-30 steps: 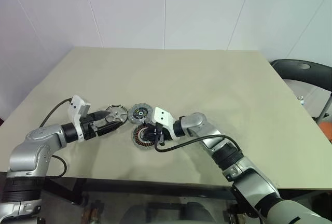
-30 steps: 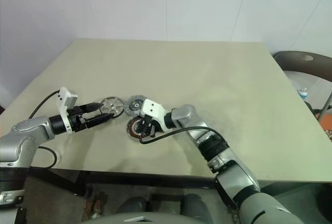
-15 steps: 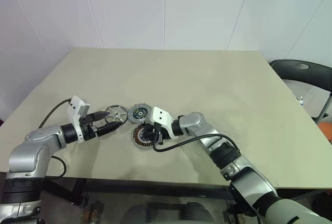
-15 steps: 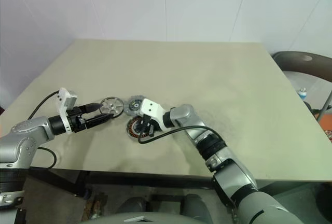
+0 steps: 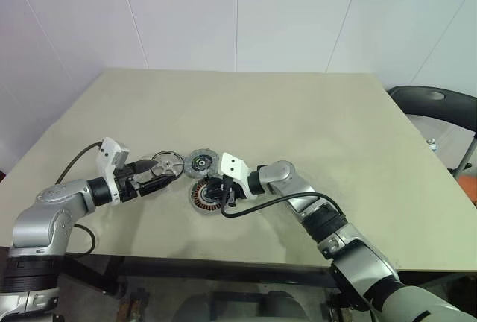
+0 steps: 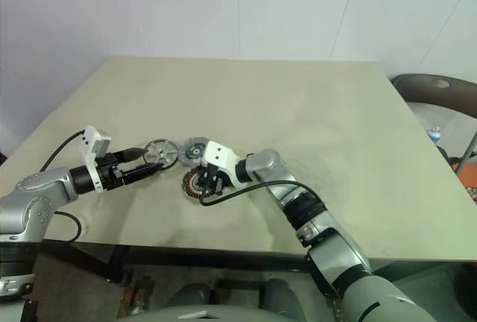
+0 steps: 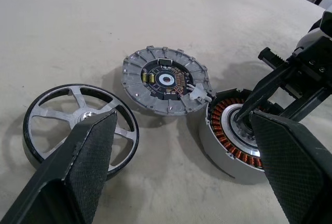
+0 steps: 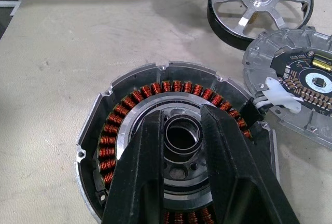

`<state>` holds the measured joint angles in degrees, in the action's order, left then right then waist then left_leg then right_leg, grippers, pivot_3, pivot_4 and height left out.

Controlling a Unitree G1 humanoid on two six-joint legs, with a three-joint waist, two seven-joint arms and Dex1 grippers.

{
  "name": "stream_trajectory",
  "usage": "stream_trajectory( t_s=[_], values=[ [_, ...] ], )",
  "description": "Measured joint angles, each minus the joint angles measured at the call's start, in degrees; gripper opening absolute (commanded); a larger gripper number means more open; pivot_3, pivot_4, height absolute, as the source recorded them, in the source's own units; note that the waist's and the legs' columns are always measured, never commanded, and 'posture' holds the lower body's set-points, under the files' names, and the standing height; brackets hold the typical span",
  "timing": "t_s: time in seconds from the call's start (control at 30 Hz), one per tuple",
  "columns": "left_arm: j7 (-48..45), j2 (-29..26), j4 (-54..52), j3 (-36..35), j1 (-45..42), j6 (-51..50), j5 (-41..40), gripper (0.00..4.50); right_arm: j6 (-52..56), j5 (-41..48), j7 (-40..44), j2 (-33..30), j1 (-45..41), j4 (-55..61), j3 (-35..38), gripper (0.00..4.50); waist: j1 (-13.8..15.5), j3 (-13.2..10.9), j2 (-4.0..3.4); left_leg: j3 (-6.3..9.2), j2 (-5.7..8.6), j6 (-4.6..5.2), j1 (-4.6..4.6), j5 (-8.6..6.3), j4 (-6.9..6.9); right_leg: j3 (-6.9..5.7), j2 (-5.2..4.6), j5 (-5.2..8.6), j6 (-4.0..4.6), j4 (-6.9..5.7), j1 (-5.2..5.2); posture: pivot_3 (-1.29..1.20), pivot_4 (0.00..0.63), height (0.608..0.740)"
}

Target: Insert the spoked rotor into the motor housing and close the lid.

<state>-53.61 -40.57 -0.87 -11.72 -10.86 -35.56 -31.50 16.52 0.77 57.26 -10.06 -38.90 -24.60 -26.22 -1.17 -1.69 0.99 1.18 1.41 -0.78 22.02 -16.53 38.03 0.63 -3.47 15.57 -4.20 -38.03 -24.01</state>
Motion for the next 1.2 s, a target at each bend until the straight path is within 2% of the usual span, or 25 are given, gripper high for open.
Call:
stream_trajectory(
  t_s=[0.13,0.3,0.63,0.8,0.93,1.03,1.2],
  values=[
    [0.0,0.0,0.0,0.0,0.0,0.0,0.0,4.38,-0.1,0.0,0.1,-0.1,0.0,0.0,0.0,0.83,0.0,0.0,0.0,0.0,0.0,0.0,-0.03,0.0,0.0,0.0,0.0,0.0,0.0,0.0,0.02,0.0,0.0,0.74],
    [0.1,0.0,0.0,0.0,0.0,0.0,0.0,4.38,-0.3,-0.5,-0.2,-0.1,0.0,-0.2,0.3,2.25,0.0,0.0,0.0,0.0,0.0,0.0,-0.05,0.0,0.0,0.0,0.0,0.0,0.0,0.0,0.05,0.0,0.0,0.74],
    [0.1,0.0,0.1,0.0,0.0,0.0,0.0,4.38,2.1,-0.2,-0.4,0.1,0.1,-0.4,1.4,2.25,0.0,0.0,-0.04,0.01,0.0,0.02,-0.65,-0.02,-0.08,0.0,0.0,0.01,0.02,0.09,0.65,0.0,0.0,0.74],
    [0.1,0.1,0.2,0.0,0.0,0.0,0.0,4.38,8.0,5.4,-0.8,1.8,-1.2,-0.4,8.0,2.25,0.0,0.0,-0.04,0.03,-0.01,0.02,-0.63,-0.02,-0.08,0.0,0.0,0.01,0.01,0.09,0.63,0.0,0.0,0.74],
    [0.1,0.1,0.2,0.0,0.0,0.1,0.0,4.38,9.9,7.7,-1.8,2.3,-2.6,-0.3,11.4,1.35,0.0,0.0,-0.05,0.03,-0.01,0.01,-0.63,-0.02,-0.11,0.0,-0.01,0.01,0.01,0.12,0.62,0.0,0.0,0.74],
    [0.1,0.1,0.3,0.0,0.0,0.1,0.0,4.38,10.4,7.9,-2.4,2.2,-2.6,-0.4,11.8,0.36,0.0,0.0,-0.06,0.03,-0.01,0.01,-0.61,-0.02,-0.12,0.0,-0.02,0.01,0.01,0.13,0.61,0.0,0.0,0.74],
    [-0.5,-1.1,-0.4,-1.1,1.9,-0.1,-0.5,4.38,12.8,8.6,-0.7,2.0,-2.4,2.3,10.9,0.36,-0.3,-0.1,-0.09,0.03,-0.02,0.01,-0.6,-0.02,-0.15,0.01,-0.02,0.01,0.02,0.14,0.58,0.0,0.0,0.74]
  ],
)
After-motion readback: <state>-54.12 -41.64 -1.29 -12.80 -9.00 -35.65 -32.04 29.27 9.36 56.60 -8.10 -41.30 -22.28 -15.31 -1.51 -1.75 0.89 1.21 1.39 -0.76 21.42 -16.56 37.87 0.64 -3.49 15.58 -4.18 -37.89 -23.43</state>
